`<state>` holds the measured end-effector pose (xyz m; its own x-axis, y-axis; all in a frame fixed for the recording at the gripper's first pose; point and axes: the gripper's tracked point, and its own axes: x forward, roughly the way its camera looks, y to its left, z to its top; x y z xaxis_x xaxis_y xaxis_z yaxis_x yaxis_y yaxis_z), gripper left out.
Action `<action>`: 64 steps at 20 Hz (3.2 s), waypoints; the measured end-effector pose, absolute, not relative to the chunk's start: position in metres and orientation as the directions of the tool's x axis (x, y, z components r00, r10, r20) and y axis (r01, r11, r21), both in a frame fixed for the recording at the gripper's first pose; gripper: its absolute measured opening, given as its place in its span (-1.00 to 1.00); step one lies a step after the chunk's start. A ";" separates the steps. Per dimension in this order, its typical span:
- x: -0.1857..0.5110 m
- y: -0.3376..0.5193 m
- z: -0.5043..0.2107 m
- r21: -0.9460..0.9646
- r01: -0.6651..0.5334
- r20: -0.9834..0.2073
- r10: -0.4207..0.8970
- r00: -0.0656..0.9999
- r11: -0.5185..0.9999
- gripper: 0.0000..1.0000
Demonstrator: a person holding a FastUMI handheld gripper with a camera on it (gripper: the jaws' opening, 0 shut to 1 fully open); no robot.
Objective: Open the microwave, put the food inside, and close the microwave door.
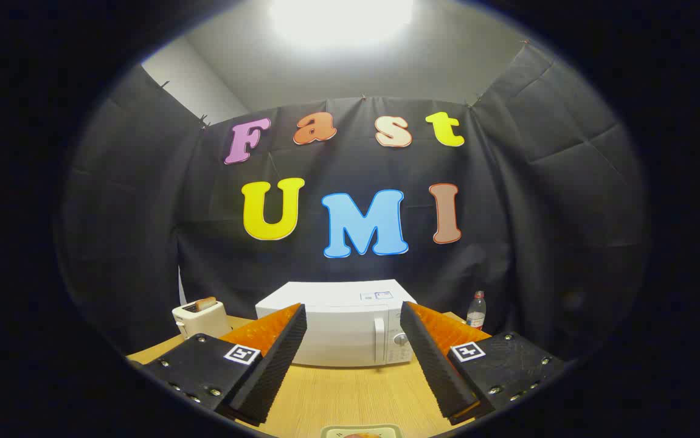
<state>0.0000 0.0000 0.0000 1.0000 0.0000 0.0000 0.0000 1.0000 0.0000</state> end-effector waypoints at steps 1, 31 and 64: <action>-0.001 -0.001 0.001 0.000 0.000 0.002 0.000 1.000 1.000 0.96; 0.116 -0.059 -0.055 -0.005 -0.013 -0.072 0.013 0.997 1.000 0.97; 0.260 -0.061 -0.242 0.045 -0.047 -0.376 0.061 0.925 0.998 -0.05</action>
